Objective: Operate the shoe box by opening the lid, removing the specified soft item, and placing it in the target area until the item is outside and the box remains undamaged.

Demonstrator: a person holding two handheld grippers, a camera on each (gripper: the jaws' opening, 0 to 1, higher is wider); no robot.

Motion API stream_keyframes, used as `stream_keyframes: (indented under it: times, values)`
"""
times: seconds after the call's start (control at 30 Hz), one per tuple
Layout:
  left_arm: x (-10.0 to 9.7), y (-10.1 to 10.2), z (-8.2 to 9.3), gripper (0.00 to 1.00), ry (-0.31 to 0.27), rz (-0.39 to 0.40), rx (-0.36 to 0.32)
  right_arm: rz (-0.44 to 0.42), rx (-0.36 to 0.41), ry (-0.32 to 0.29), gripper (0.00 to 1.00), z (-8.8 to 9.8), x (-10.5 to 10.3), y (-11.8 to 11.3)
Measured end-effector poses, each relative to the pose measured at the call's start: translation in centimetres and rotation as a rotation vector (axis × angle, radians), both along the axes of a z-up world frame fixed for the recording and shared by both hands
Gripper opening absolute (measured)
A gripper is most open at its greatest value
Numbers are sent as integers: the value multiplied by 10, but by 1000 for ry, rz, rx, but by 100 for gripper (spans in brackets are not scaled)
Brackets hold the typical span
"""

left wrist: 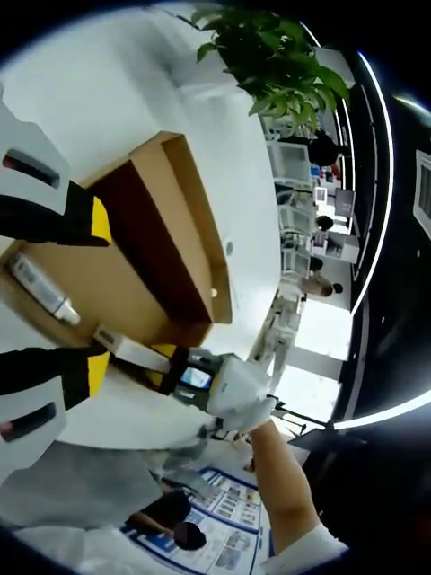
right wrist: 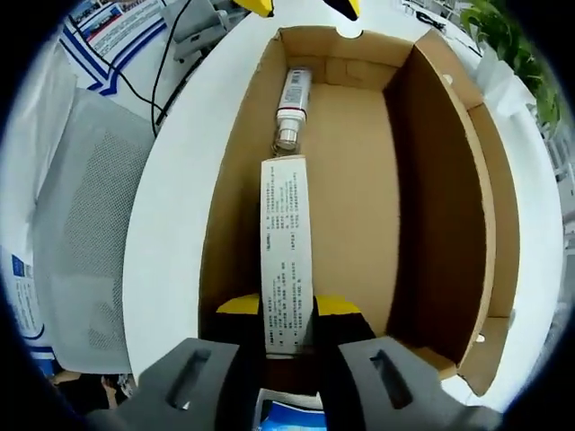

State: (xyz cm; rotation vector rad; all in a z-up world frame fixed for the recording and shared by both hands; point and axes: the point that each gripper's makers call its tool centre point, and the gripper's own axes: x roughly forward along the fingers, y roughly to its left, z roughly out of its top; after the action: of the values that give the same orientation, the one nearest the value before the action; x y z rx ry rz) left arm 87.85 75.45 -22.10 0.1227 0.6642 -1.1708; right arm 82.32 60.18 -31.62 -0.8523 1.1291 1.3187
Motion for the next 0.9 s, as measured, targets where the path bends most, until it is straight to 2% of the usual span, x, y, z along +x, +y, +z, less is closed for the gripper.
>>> stream_keyframes:
  times: [0.17,0.47,0.8,0.9]
  values:
    - [-4,-1,4,45,-7,5,5,40,6,-34,17,10,3,1]
    - [-9,-7,16,46,-27,16,-1,26,45,-74,17,42,14,0]
    - [-19,-20,29,46,-45,16,5,18,78,-102,17,71,8,-10]
    - [-19,-25,34,46,-53,17,11,14,97,-116,17,86,5,-12]
